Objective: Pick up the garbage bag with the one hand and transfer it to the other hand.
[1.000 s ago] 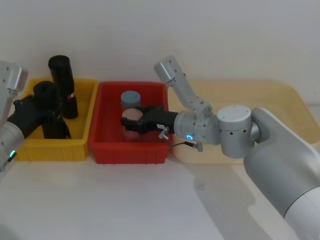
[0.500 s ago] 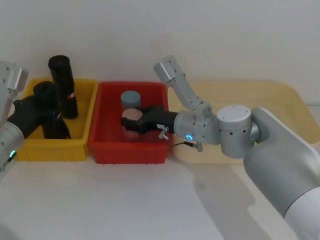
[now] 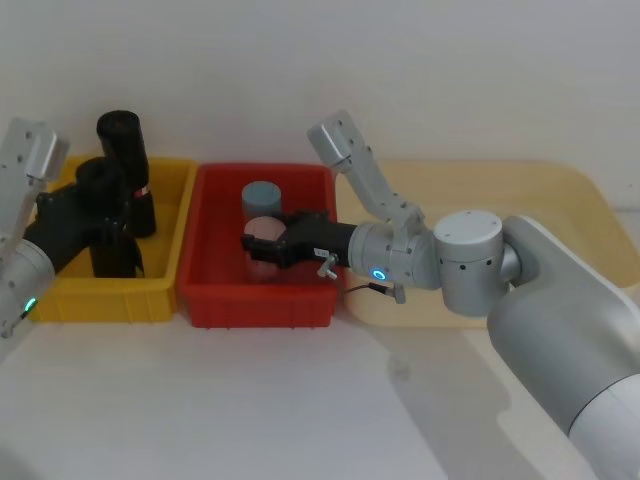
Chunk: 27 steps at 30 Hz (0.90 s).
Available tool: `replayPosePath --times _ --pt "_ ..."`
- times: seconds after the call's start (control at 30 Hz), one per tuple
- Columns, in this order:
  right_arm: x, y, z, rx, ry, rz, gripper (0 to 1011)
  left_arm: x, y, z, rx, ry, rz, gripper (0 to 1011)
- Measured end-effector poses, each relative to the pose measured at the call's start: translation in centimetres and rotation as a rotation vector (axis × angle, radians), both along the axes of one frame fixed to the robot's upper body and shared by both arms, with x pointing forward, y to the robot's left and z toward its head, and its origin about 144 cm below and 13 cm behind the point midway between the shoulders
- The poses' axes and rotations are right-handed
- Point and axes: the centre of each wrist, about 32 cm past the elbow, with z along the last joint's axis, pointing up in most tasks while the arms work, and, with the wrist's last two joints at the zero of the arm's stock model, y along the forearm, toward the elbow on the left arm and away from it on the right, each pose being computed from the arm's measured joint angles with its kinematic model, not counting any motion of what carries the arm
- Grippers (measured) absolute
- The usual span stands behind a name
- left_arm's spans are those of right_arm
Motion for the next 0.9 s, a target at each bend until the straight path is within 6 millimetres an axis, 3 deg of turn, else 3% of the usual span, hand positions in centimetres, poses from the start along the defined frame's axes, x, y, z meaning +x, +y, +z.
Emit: replayPosePath --times 0.33,0.63,0.9 --pt "-0.3 -0.3 0.8 0.049 -0.041 0.015 650 -0.1 -0.4 1.2 -0.004 -0.034 -0.017 354" --pt "-0.9 -1.2 3.6 0.120 -0.137 0.027 650 0.2 -1.5 4.6 -0.031 -0.104 -0.076 354" --pt "-1.8 -3.2 6.8 0.152 -0.242 -0.002 650 1.3 -3.2 7.1 -0.058 -0.159 -0.162 354"
